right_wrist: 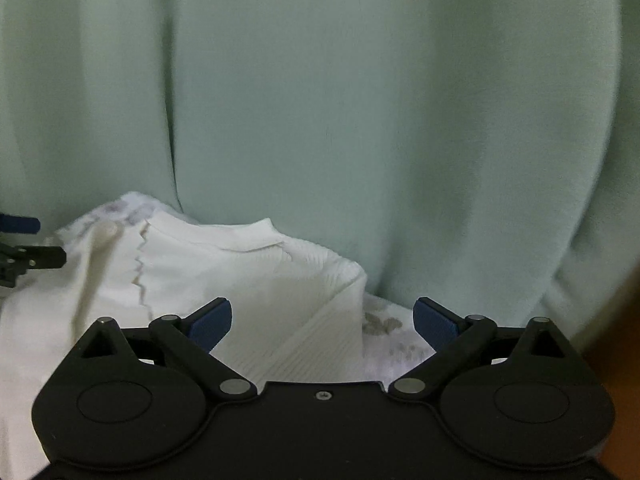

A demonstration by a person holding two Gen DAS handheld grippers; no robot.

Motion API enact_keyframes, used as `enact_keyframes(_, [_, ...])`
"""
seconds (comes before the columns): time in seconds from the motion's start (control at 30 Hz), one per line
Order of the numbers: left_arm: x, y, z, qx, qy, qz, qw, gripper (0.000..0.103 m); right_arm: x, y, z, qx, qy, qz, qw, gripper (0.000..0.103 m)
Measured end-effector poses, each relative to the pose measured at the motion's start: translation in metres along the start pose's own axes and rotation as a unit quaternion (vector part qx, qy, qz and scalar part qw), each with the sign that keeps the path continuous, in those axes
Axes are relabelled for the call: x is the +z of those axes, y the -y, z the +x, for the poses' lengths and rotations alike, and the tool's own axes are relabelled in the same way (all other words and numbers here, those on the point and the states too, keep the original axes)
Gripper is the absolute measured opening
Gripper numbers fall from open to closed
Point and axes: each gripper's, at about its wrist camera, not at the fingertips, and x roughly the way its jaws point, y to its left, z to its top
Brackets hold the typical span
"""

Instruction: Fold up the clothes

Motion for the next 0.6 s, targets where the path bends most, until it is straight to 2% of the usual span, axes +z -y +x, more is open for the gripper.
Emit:
enact_keyframes(0.17, [0.001, 0.003, 0.012, -0.010, 0.000, 0.010, 0.9999, 0.102, 0.006, 0.004, 0.029, 0.005, -0.010, 0.003, 1.000, 0.096])
enact_keyframes(0.43, [0.004, -0.008, 0.032, -0.025, -0.015, -0.016, 0.9995, 0.101, 0.012, 0.013, 0.060, 0.012, -0.028, 0.019, 0.999, 0.092])
enact_keyframes(0.6, [0.005, -0.017, 0.043, -0.048, -0.027, -0.037, 0.9978, 0.098, 0.014, 0.019, 0.075, 0.019, -0.041, 0.026, 0.999, 0.082])
